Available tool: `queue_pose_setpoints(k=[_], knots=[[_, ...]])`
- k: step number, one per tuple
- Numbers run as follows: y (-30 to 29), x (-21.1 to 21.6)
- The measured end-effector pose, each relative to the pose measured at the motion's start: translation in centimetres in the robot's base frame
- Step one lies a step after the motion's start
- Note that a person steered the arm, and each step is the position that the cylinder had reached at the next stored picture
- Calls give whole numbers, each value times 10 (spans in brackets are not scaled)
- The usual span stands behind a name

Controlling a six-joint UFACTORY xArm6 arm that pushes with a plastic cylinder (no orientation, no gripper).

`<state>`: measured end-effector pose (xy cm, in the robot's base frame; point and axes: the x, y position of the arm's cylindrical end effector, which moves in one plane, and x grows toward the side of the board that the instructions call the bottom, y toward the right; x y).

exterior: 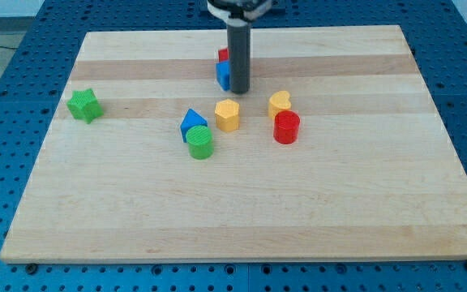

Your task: Slide the yellow heart into the right side of the blue cube

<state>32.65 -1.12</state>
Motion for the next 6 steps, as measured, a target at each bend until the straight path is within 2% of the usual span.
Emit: queue_pose_setpoints(k=[1,2,3,4,6], knots=[[27,-12],[146,10],[162,104],[134,148],[53,56]])
